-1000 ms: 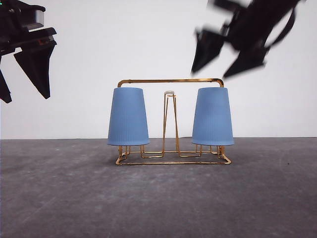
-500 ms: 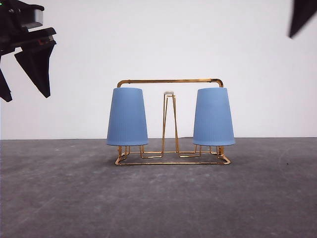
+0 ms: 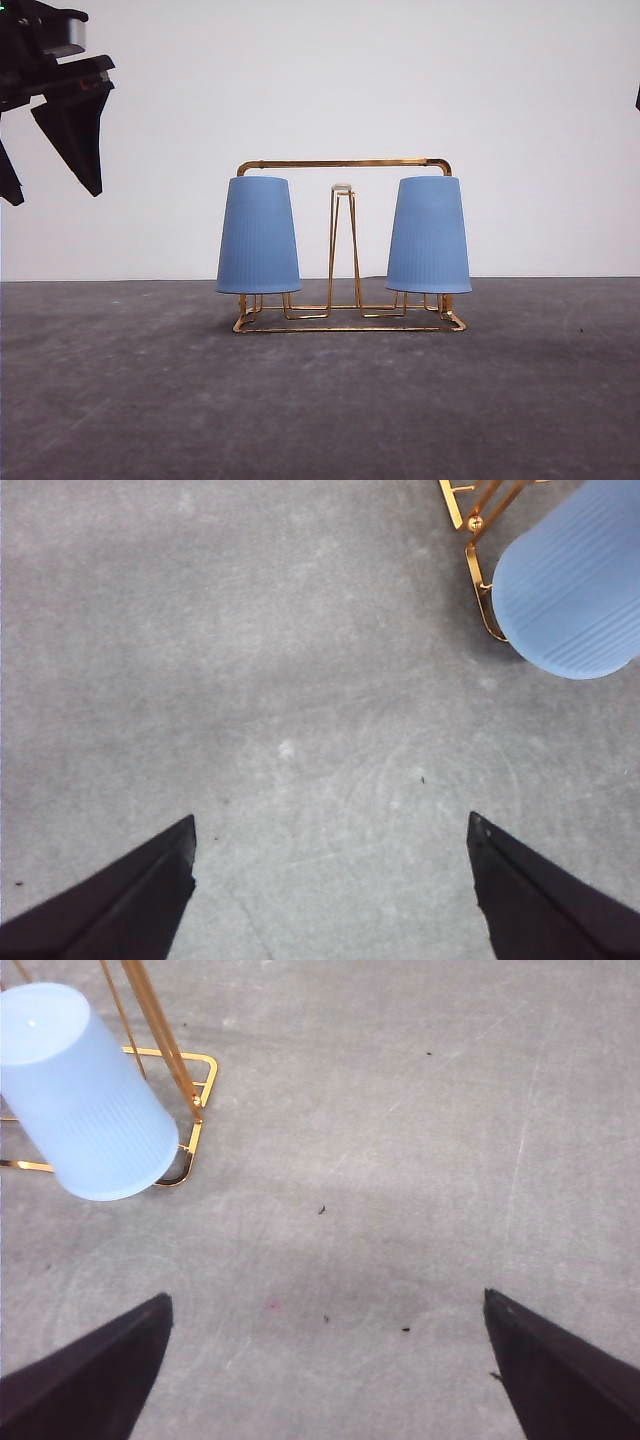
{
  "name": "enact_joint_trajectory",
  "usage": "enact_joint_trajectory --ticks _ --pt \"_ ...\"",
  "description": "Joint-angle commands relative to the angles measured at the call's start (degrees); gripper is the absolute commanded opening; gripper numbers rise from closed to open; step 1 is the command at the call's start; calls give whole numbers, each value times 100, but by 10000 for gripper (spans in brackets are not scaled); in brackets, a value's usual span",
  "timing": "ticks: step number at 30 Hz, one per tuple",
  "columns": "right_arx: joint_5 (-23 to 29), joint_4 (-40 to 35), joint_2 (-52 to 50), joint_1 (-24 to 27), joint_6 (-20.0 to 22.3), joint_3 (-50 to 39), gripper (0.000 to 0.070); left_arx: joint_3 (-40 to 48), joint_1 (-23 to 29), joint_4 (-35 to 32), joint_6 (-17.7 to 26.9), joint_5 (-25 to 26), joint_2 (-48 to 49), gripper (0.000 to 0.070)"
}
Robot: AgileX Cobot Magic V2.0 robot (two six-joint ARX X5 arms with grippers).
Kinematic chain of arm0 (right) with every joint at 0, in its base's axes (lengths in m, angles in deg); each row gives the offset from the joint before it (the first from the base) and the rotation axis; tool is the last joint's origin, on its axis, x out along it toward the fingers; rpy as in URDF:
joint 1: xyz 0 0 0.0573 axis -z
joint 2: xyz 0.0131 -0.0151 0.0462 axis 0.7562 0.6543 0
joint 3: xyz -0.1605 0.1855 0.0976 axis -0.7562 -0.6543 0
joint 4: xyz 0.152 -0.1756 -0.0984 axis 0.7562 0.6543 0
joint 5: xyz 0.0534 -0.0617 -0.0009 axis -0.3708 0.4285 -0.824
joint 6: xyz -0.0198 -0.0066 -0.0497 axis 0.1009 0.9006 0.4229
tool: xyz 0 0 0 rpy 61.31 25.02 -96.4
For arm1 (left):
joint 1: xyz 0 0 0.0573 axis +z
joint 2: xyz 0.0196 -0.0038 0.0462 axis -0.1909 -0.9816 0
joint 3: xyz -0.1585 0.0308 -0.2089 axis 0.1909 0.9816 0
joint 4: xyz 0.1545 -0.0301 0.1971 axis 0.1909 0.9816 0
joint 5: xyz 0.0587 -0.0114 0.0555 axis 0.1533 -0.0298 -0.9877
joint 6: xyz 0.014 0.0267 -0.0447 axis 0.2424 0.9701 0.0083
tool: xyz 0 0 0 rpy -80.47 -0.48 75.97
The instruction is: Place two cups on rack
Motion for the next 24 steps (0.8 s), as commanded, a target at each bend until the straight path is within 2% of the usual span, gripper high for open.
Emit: enact_joint_trajectory --ticks 1,2,5,24 --pt "-31 -34 42 0 -52 72 158 -74 -13 -23 -73 7 -39 248" --pt "-55 -30 42 0 -31 72 2 -74 -13 -24 -74 7 -39 77" --pt "-67 -39 44 -2 -46 72 16 -74 -13 -36 -94 7 -39 0" --pt "-32 -447 42 -1 -138 72 16 -76 -32 -29 -109 16 -39 0"
